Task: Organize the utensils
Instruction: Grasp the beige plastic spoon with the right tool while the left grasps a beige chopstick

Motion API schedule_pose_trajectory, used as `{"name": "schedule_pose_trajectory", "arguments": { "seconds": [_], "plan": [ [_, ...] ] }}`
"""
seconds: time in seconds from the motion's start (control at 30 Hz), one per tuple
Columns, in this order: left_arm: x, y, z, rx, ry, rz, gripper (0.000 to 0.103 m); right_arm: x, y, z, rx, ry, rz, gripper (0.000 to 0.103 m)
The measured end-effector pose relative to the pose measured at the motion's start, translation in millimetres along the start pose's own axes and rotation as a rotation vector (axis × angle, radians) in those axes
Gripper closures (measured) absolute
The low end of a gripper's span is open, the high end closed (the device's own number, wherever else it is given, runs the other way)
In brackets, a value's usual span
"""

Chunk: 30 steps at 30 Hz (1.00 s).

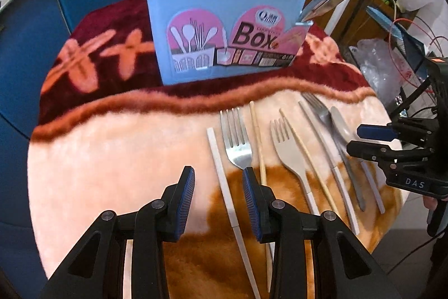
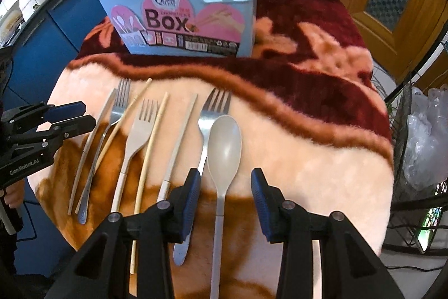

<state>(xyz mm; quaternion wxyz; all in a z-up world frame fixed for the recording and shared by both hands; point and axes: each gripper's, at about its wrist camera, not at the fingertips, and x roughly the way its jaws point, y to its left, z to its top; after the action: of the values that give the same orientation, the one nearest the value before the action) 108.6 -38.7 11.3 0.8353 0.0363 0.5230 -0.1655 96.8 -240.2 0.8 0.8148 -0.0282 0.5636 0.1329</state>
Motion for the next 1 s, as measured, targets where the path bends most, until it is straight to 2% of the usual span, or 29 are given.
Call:
{"name": "schedule_pose_trajectory", "arguments": {
  "seconds": [0.2, 0.4, 0.5, 0.57, 0.67, 0.77, 0.87, 1.0],
  "plan": [
    [15, 4, -1, -0.013, 0.058, -0.023, 0.067, 9, -2, 3, 0.001, 0.018, 0.005, 0.062],
    [19, 3, 5, 0.006, 0.069, -0.027, 0.069, 12, -6, 7, 0.016, 0.022, 0.033, 0.062],
    [21, 5, 7, 0.006, 0.066, -0.018, 0.081, 11, -8, 6, 0.016, 0.016, 0.047, 0.067],
    [21, 9, 8, -0.011, 0.067, -0.034, 0.087, 10, -8, 6, 0.014, 0.01, 0.047, 0.075],
    [22, 14, 9, -0.034, 0.065, -0.054, 0.093, 10, -7, 6, 0.007, 0.002, 0.043, 0.075],
    [21, 13, 7, -0.043, 0.046, -0.068, 0.097, 8, -5, 4, -0.008, -0.028, 0.039, 0.075],
    [15, 14, 3, -0.055, -0.001, -0.08, 0.097, 3, -2, 1, 0.002, -0.081, 0.044, 0.075],
    [-5, 15, -3, -0.055, -0.107, -0.087, 0.097, -13, 1, -7, 0.018, -0.196, 0.07, 0.075]
  ]
}}
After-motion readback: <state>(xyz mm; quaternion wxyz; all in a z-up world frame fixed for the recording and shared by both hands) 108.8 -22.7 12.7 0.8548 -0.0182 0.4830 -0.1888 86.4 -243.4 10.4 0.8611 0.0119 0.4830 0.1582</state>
